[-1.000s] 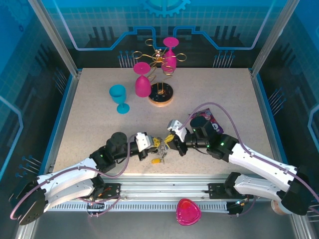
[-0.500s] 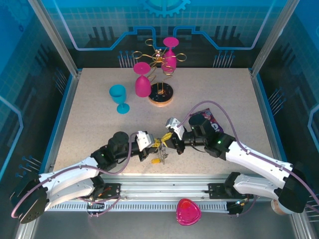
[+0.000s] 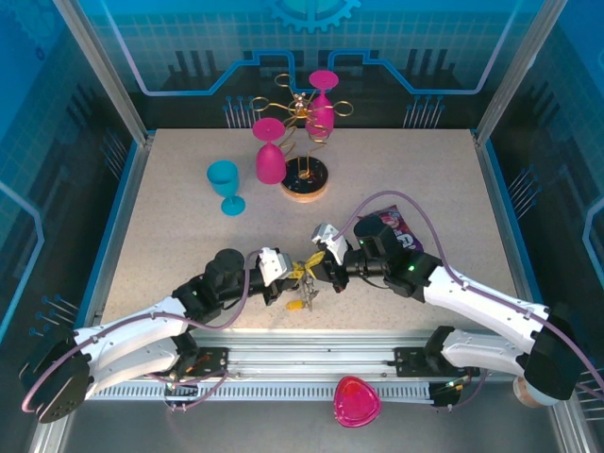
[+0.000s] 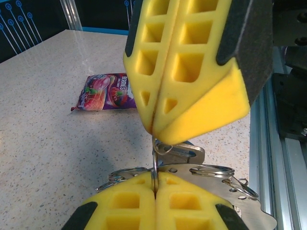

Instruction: Put the keys on the keyring

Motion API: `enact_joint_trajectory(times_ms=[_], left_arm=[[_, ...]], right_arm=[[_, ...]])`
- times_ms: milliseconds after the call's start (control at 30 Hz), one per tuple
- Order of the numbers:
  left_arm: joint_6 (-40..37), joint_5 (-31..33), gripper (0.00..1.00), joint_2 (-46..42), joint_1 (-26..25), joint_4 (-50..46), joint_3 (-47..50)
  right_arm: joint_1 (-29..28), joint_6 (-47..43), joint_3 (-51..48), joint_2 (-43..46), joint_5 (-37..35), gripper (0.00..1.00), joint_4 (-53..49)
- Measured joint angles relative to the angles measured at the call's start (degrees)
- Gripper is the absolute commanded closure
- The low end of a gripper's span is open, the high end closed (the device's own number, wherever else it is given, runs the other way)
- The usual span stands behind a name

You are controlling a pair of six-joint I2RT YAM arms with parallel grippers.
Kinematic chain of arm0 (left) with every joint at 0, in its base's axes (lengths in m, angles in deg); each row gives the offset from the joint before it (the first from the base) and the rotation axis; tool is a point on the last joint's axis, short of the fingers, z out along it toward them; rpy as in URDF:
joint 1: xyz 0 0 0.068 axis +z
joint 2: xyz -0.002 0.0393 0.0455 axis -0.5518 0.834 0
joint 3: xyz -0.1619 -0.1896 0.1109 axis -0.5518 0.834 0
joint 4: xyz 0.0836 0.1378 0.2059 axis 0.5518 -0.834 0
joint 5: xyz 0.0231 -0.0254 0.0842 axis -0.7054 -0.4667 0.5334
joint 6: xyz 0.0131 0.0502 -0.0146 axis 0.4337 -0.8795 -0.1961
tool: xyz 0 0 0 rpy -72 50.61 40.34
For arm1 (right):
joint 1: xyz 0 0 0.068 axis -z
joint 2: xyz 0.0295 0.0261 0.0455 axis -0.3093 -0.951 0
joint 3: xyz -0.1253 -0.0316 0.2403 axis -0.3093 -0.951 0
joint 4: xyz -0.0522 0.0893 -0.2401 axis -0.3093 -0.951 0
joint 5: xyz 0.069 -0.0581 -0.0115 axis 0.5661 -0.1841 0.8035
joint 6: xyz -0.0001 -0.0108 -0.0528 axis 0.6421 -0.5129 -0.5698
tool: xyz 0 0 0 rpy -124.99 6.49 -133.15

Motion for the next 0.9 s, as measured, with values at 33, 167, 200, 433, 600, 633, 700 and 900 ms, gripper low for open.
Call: enact_joint_trajectory(times_ms=[33, 167, 200, 433, 600, 633, 700, 900], left_arm=[[0.0, 0.0, 1.0, 0.0, 0.0, 0.0, 0.0], [-0.02, 0.33, 1.0, 0.0, 0.0, 0.02, 0.0], [-0.04, 0.46, 1.0, 0.0, 0.0, 0.04, 0.0], [-0.07, 1.22, 1.0, 0.0, 0.0, 0.0, 0.02], [-0.24, 1.86, 1.0, 0.0, 0.0, 0.04, 0.02], [-0.33, 1.99, 1.0, 0.0, 0.0, 0.09, 0.04], [-0.76, 2.73, 1.0, 0.0, -0.02, 0.11, 0.07], [-3.82, 6.1, 1.0, 0.0, -1.7, 0.61, 0.42]], right_arm=[[0.0, 0.15, 0.0, 0.0, -0.31, 1.0, 0.0], [-0.02, 1.09, 0.02, 0.0, -1.92, 1.0, -0.02], [-0.02, 1.31, 0.02, -0.07, -2.34, 1.0, -0.04], [-0.07, 2.49, 0.48, -1.03, -4.22, 1.0, -0.57], [-0.07, 3.5, 0.94, -1.95, -4.9, 1.0, -0.96], [-0.04, 3.87, 1.05, -2.23, -5.07, 1.0, -1.01], [-0.04, 4.74, 1.18, -2.93, -5.31, 1.0, -1.03], [0.0, 6.86, 1.42, -4.17, -5.7, 1.0, -1.07]])
